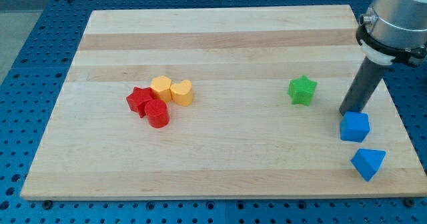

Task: Point at the green star

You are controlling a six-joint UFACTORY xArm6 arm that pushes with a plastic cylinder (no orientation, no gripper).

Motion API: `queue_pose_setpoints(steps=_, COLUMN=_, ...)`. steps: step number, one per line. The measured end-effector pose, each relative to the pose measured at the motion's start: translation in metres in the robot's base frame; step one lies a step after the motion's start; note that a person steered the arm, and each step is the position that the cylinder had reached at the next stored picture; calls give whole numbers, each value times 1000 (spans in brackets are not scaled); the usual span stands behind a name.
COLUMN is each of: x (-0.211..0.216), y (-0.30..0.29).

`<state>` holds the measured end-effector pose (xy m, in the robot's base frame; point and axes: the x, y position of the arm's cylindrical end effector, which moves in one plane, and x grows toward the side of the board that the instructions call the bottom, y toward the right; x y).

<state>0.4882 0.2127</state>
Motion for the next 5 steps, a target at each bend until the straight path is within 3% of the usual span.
queue_pose_setpoints(steps=3, x=30, y=-5)
queue_pose_setpoints(steps=4, x=9, y=-11)
queue_pose_setpoints(steps=5, x=-44, y=-13)
